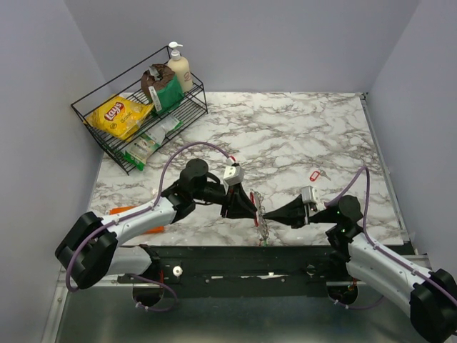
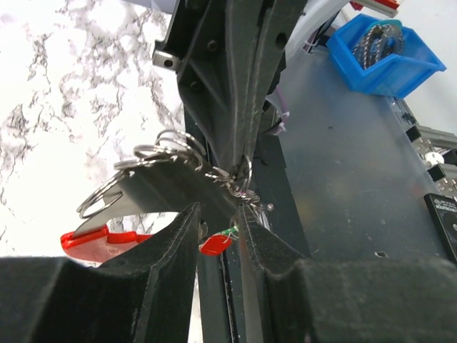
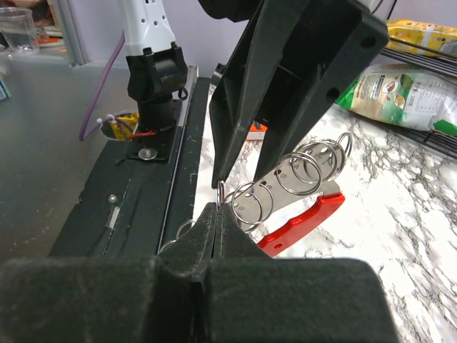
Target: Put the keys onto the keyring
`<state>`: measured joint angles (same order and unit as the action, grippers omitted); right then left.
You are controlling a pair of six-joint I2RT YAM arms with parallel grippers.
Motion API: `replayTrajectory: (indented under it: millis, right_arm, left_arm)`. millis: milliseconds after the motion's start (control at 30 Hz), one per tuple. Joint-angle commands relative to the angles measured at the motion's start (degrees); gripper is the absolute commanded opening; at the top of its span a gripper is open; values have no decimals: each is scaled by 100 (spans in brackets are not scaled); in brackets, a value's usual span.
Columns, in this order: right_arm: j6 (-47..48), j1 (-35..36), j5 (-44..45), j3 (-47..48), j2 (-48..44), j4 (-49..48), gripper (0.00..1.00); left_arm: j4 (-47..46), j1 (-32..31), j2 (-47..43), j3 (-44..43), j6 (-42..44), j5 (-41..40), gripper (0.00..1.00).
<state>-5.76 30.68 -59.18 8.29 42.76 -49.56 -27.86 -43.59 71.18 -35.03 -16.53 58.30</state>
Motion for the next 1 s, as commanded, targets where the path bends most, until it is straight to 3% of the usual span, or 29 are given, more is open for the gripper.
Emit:
replayTrajectory:
  millis: [0, 700, 967]
  right_arm:
    - [13, 17, 152, 172, -110, -27, 1]
    - [-66, 17, 293, 181, -5, 17, 1]
    - [-74, 17, 293, 208, 39, 113, 1]
  left_arm:
    - [202, -114, 63, -136, 238, -231, 38]
    - [491, -404, -16, -443, 361, -486, 39]
    - [764, -501, 116, -663, 458, -574, 28]
